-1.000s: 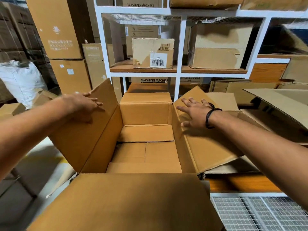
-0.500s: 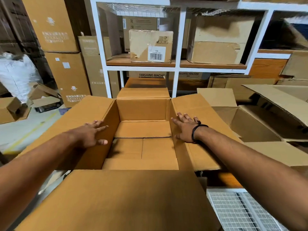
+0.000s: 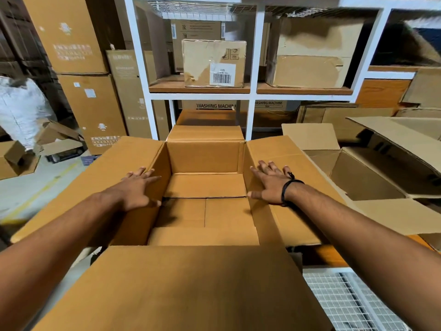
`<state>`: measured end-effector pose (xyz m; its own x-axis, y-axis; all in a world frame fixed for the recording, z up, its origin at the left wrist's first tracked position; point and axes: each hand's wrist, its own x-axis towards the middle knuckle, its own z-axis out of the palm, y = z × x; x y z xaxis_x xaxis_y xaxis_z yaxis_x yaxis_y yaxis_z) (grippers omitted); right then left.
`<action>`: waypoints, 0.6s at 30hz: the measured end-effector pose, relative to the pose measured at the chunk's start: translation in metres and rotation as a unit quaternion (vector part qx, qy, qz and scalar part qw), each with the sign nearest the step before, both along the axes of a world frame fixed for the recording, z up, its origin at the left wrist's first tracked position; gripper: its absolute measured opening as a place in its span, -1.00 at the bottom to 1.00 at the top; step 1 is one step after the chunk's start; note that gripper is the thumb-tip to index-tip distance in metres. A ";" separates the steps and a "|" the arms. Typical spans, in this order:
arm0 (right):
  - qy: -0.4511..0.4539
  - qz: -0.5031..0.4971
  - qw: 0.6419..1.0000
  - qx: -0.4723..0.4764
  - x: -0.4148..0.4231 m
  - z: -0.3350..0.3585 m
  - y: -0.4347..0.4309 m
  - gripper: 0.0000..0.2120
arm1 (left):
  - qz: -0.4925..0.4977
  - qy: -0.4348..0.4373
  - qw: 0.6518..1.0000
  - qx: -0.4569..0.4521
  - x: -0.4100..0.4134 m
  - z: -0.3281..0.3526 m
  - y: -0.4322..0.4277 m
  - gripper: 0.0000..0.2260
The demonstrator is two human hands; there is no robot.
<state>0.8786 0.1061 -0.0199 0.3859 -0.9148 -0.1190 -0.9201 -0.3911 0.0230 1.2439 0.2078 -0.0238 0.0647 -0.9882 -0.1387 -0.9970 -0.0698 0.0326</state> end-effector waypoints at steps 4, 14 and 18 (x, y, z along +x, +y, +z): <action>-0.014 -0.012 1.000 -0.004 0.009 0.005 -0.006 -0.13 | -0.002 -0.019 1.000 0.010 -0.003 0.002 -0.007 -0.24; -0.064 -0.028 0.997 -0.024 0.009 -0.018 -0.005 -0.20 | 0.014 -0.036 0.999 -0.010 0.001 -0.017 -0.004 -0.25; -0.157 -0.025 0.982 -0.099 0.007 -0.008 0.001 -0.25 | 0.008 -0.040 0.998 -0.053 -0.006 -0.006 0.002 -0.30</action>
<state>0.8860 0.1075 -0.0282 0.3290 -0.9270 0.1799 -0.9120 -0.3613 -0.1940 1.2379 0.2094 -0.0302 0.0871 -0.9958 -0.0276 -0.9955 -0.0860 -0.0386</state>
